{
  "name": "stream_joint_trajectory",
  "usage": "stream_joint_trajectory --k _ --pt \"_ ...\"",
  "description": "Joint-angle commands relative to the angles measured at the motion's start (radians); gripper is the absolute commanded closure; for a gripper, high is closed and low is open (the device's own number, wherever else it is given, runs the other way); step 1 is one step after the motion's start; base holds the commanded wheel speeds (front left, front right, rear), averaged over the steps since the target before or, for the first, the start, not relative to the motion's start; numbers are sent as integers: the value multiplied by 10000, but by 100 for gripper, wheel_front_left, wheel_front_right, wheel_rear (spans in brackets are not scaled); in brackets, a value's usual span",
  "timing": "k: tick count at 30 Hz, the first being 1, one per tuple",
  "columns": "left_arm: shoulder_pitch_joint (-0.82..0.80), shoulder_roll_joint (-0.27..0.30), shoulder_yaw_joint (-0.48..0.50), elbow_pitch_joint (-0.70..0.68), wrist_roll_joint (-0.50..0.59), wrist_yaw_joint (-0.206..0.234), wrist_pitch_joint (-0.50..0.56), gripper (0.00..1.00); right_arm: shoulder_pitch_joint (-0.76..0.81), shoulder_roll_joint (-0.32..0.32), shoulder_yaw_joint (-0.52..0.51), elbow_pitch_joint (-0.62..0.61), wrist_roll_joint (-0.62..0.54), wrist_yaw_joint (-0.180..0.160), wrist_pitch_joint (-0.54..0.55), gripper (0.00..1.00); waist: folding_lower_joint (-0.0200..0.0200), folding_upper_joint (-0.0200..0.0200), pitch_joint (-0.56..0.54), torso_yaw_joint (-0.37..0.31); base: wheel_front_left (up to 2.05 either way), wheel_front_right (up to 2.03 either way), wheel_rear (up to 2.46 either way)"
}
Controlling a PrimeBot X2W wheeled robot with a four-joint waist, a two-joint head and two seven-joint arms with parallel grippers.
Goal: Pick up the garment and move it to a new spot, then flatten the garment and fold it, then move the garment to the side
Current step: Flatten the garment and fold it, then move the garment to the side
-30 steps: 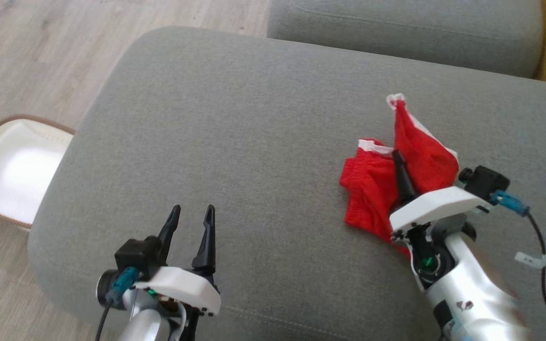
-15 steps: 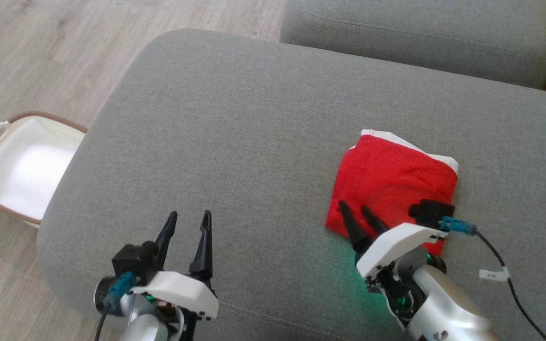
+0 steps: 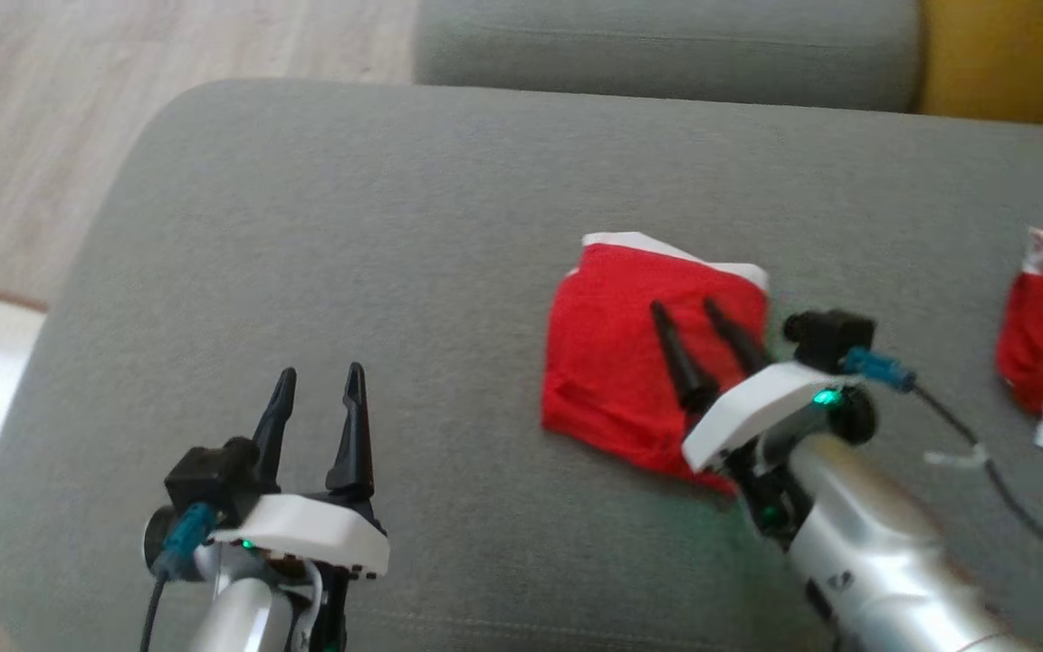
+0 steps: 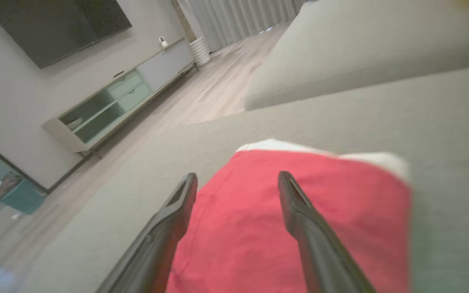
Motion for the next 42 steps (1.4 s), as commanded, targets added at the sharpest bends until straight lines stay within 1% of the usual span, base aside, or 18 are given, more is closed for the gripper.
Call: stream_joint_trajectory --k 1,3,5,9,12,13,14,15,16,20,25,32,36,42 --pt "-482 39 430 -428 70 -6 -61 0 -387 -177 -176 -150 -574 35 -233 0 0 -1 -158 -630 0 0 0" --pt "-499 39 505 -523 99 4 -61 0 -356 -414 -391 -191 -1207 35 -297 0 0 -1 -235 -924 0 0 0" --pt "-488 39 523 -646 74 16 -61 0 -331 -820 -643 -377 -2141 35 -350 0 0 -1 -284 -1190 0 0 0" --pt "-457 39 522 -863 47 98 -61 0 211 -1211 -1957 -1350 -3568 35 -376 0 0 -1 -318 -1590 0 0 0" --pt "-410 39 513 -917 15 143 -61 0 980 -1147 -2842 -2011 -4567 35 -379 0 0 -1 -329 -1810 0 0 0" --pt "-410 39 513 -917 15 143 -61 0 980 -1147 -2842 -2011 -4567 35 -379 0 0 -1 -329 -1810 0 0 0" --pt "-391 39 496 -889 35 127 -61 0 1211 -1108 -3085 -2213 -4934 35 -380 0 0 -1 -348 -1862 0 0 0" --pt "-347 39 484 -850 69 112 -61 0 1666 -896 -3634 -2586 -5483 35 -380 0 0 -1 -381 -1942 0 0 0" --pt "-347 39 484 -850 69 112 -61 0 1666 -896 -3634 -2586 -5483 35 -380 0 0 -1 -381 -1942 0 0 0" --pt "-222 39 450 -848 136 28 -61 0 2550 -346 -4576 -3355 -6219 35 -289 0 0 -1 -432 -2015 0 0 0" --pt "58 39 392 -785 180 -62 -61 0 3407 78 -5194 -4189 -6437 35 -24 0 0 -1 -465 -2020 0 0 0" --pt "138 39 377 -756 190 -112 -61 0 3913 194 -5420 -4947 -6402 35 324 0 0 -1 -419 -1892 0 0 0" --pt "7 39 260 -729 193 -159 -61 0 3942 199 -5245 -5172 -6097 35 621 0 0 -1 -255 -1656 0 0 0" --pt "-211 39 -51 -692 126 -172 -61 0 3643 200 -4747 -5011 -5057 35 1498 0 0 -1 288 -1078 0 0 0"
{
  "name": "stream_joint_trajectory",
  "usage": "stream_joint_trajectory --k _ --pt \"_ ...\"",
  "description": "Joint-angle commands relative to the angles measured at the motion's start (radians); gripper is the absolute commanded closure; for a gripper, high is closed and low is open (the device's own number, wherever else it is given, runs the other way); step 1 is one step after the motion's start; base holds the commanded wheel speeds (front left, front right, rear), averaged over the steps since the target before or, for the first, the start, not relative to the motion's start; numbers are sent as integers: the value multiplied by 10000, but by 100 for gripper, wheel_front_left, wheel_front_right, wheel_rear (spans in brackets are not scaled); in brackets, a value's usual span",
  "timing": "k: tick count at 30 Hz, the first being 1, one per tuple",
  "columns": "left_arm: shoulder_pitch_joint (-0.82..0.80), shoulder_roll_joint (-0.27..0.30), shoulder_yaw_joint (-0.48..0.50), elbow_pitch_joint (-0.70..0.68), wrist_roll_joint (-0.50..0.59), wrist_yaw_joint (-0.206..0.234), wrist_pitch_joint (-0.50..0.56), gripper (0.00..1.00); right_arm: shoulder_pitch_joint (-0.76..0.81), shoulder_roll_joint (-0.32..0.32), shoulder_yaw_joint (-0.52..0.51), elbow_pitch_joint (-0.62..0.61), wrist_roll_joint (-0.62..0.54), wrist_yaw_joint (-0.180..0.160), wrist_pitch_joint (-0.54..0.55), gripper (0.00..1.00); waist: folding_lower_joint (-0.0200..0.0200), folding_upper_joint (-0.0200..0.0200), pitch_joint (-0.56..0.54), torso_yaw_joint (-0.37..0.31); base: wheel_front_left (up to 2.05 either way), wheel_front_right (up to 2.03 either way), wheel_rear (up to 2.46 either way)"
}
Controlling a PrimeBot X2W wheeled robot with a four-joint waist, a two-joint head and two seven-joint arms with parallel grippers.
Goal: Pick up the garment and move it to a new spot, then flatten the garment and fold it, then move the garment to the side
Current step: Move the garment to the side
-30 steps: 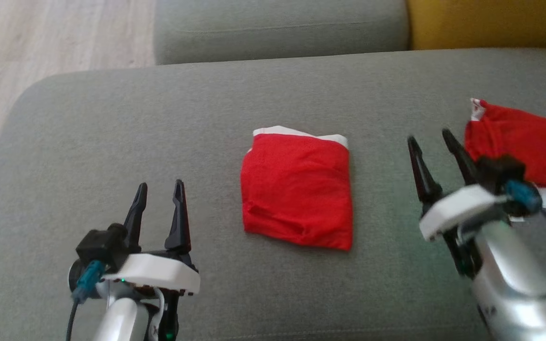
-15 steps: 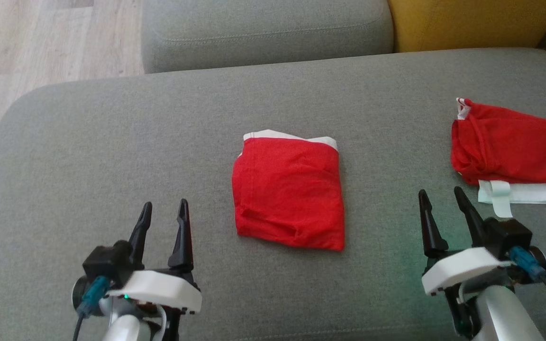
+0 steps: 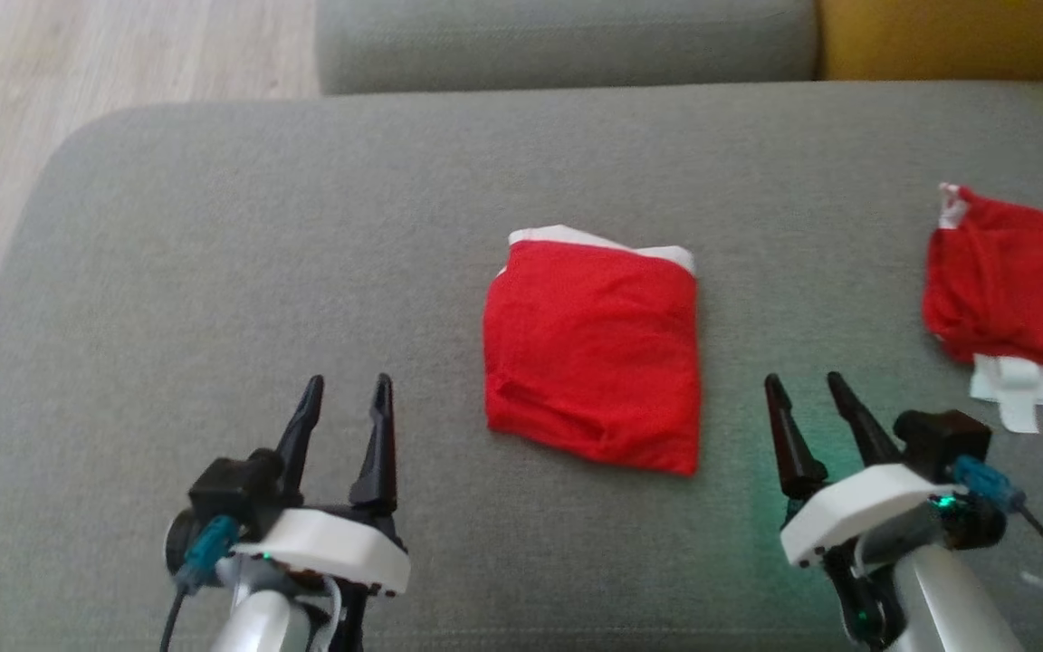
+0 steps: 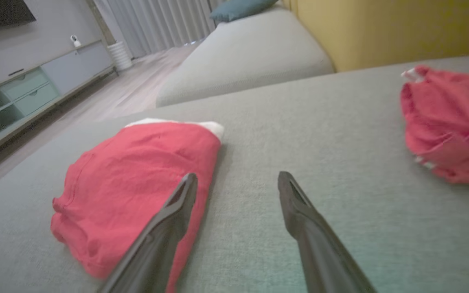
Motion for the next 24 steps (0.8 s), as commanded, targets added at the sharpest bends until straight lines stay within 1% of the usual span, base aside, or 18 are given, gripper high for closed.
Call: stream_joint_trajectory --k 1,6,11,14,20,21,22,24 --pt "-555 39 232 -290 -3 12 -61 0 -598 7 325 -208 237 35 140 0 0 -1 329 329 0 0 0" --pt "-832 39 -3 -249 -111 63 -61 0 -1278 7 545 501 1196 35 883 0 0 -1 864 928 0 0 0" --pt "-1028 39 -191 -218 -217 117 -61 0 -1989 8 520 1423 1431 35 1093 0 0 -1 1239 1422 0 0 0" --pt "-1111 39 -253 -223 -269 157 -61 0 -2343 8 389 2009 1339 35 1120 0 0 -1 1386 1655 0 0 0" --pt "-1208 39 -272 -264 -327 215 -61 0 -2806 8 403 2719 1278 35 1078 0 0 -1 1548 1830 0 0 0" --pt "-1210 39 -232 -268 -317 240 -61 0 -2968 8 477 2962 1199 35 1023 37 0 -1 1565 1795 0 0 0" --pt "-1198 39 -215 -244 -285 244 -61 0 -3032 8 539 3063 1212 35 967 100 0 -1 1557 1761 0 0 0" --pt "-1198 39 -176 -215 -212 224 -61 0 -3125 8 763 3232 1283 35 891 100 0 -1 1550 1668 0 0 0"
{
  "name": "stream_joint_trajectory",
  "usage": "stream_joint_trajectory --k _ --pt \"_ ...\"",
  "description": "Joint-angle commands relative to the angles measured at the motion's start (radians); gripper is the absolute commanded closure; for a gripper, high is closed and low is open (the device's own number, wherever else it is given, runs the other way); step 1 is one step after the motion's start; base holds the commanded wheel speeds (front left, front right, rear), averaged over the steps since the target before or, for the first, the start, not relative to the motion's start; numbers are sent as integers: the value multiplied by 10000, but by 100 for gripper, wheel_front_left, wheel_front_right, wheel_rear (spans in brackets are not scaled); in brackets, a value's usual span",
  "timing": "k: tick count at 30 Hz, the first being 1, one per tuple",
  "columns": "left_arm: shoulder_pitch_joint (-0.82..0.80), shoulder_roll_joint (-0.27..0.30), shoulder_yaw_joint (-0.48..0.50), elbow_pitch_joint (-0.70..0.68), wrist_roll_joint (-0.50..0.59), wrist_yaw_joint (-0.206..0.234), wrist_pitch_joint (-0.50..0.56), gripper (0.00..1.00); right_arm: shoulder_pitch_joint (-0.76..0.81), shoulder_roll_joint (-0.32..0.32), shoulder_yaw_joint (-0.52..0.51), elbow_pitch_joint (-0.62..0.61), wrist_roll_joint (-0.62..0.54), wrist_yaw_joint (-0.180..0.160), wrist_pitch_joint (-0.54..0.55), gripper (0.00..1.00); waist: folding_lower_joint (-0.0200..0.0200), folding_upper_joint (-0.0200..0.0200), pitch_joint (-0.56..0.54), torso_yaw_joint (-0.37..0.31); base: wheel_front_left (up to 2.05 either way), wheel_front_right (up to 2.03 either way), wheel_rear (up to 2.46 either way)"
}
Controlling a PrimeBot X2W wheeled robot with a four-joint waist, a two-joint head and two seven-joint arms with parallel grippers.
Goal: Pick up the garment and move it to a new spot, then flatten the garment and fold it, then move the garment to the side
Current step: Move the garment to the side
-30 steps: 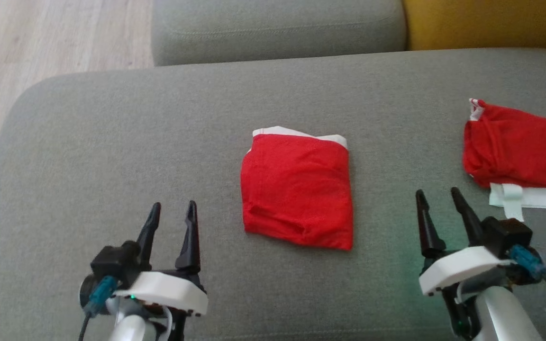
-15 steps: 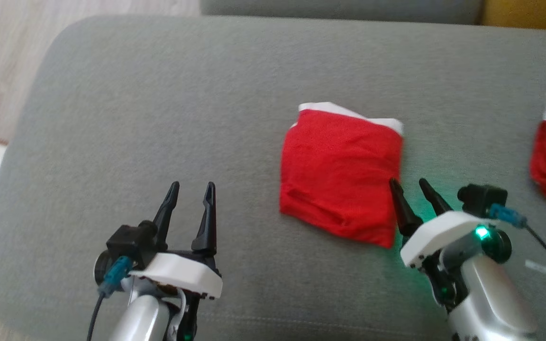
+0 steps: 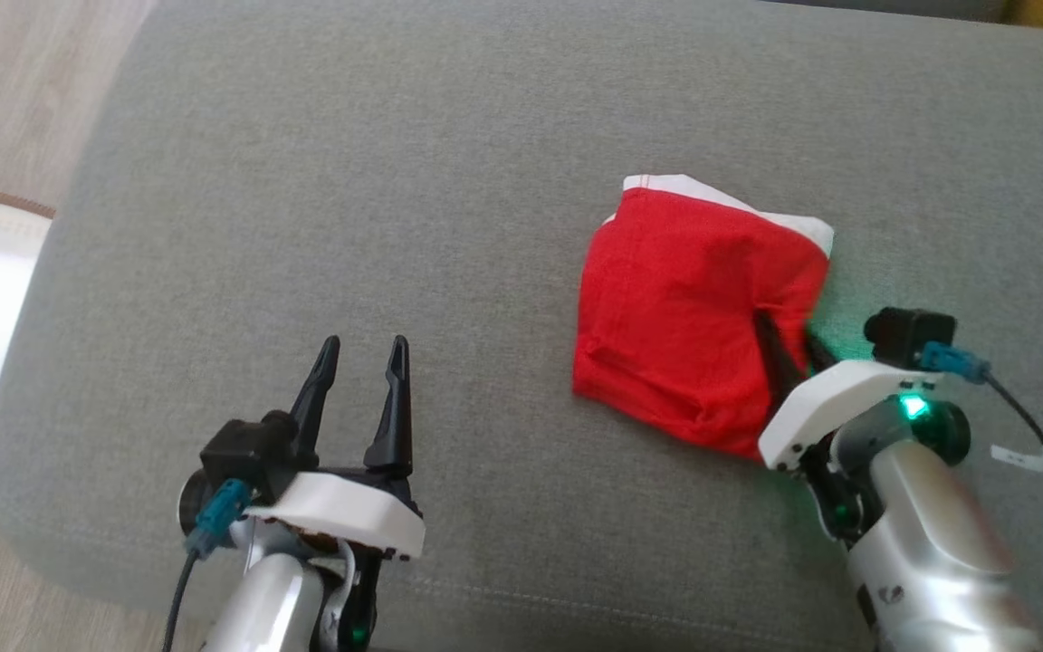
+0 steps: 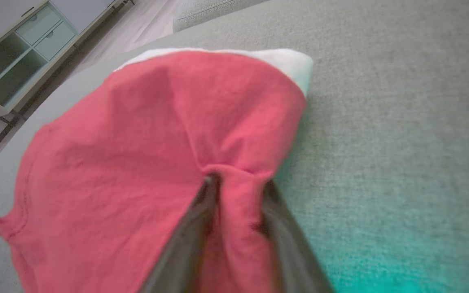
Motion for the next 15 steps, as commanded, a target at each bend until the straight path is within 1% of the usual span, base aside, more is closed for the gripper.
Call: stream_joint_trajectory --k 1,3,8,11,13,15 --pt "-445 47 319 -306 70 32 -61 0 -128 45 399 -68 -1 35 -142 100 0 0 -11 -107 0 0 0" --pt "-501 47 380 -351 86 34 -61 0 -237 45 549 21 -304 35 -354 100 0 0 -21 -267 0 0 0" --pt "-529 47 449 -431 151 1 -61 0 -558 -47 609 -47 -1711 35 -880 100 0 0 -86 -841 0 0 0" --pt "-547 47 491 -443 206 -37 -61 0 -767 -559 806 -423 -2572 35 -1001 100 0 0 -95 -1256 0 0 0" --pt "-579 47 518 -440 255 -69 -61 0 -880 -1074 1139 -754 -2970 35 -938 100 0 0 -90 -1558 0 0 0" --pt "-637 47 559 -446 294 -92 -61 0 -995 -1696 1499 -1092 -3124 35 -770 100 0 0 -71 -1870 0 0 0"
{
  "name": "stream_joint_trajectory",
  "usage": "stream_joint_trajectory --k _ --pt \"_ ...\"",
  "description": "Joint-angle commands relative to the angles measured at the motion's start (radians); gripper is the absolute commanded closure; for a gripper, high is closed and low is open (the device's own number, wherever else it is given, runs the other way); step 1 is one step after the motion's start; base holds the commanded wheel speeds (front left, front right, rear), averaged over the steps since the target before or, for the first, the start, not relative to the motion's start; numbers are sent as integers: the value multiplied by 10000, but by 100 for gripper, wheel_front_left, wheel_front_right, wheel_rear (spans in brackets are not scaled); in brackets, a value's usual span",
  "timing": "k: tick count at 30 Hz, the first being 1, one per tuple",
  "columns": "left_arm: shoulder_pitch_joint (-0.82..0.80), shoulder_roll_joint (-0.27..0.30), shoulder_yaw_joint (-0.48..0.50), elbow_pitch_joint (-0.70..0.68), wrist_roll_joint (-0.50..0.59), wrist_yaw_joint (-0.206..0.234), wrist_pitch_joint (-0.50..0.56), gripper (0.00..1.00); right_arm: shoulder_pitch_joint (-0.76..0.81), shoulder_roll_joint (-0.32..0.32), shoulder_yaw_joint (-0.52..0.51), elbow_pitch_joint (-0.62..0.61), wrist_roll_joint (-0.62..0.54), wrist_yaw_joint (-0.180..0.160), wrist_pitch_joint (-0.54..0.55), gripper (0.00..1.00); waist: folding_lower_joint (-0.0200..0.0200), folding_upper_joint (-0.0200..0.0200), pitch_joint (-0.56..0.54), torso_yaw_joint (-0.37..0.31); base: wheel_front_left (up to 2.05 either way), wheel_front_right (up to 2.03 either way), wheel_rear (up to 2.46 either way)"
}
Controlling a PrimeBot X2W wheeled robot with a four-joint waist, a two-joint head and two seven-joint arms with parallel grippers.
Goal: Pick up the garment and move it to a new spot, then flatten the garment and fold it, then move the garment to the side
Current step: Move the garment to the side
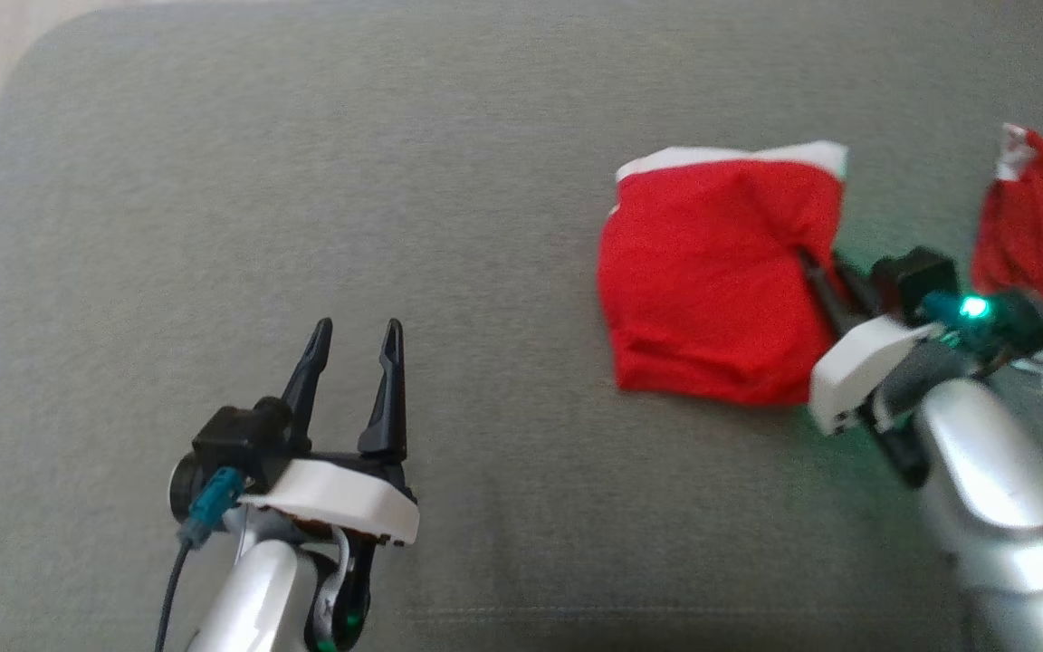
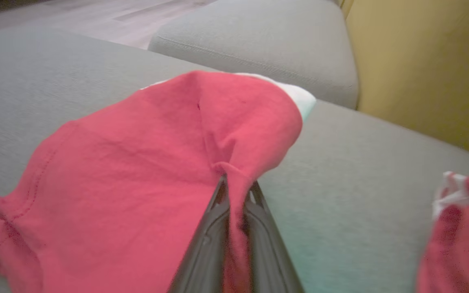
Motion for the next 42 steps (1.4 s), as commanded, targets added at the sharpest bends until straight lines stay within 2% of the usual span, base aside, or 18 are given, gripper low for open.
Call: stream_joint_trajectory --k 1,7,11,19,24,28,39,40,41,42 --pt "-474 47 416 -368 106 -30 -61 0 -351 -449 355 -487 -29 33 107 100 0 0 24 -476 0 0 0" --pt "-681 47 499 -361 216 -122 -61 0 -787 -2626 1567 -1458 833 33 816 100 0 0 230 -1287 0 0 0" --pt "-914 47 458 -345 250 -185 -61 0 -1144 -4151 2264 -1561 1259 33 1136 100 0 0 529 -1593 0 0 0" --pt "-1353 47 441 -343 321 -272 -61 0 -2014 -6066 2644 -1213 1645 33 1441 100 0 0 1173 -1743 0 0 0" --pt "-1434 47 509 -318 321 -315 -61 0 -2209 -6389 2412 -882 1839 33 1717 100 0 0 1375 -1710 0 0 0" --pt "-1410 47 637 -320 341 -334 -61 0 -2268 -6251 2054 -535 1942 33 1963 100 0 0 1491 -1745 0 0 0" --pt "-1462 47 825 -290 454 -423 -61 0 -2288 -5785 1522 -321 1541 33 1717 100 0 0 1580 -1802 0 0 0" --pt "-1445 47 823 -277 458 -428 -61 0 -2281 -5709 1437 -318 1550 33 1671 74 0 0 1554 -1811 0 0 0" --pt "-1424 47 822 -259 461 -435 -61 0 -2252 -5637 1390 -320 1564 33 1655 60 0 0 1519 -1819 0 0 0" --pt "-1402 47 822 -241 460 -439 -61 0 -2216 -5601 1384 -323 1549 33 1661 39 0 0 1480 -1822 0 0 0"
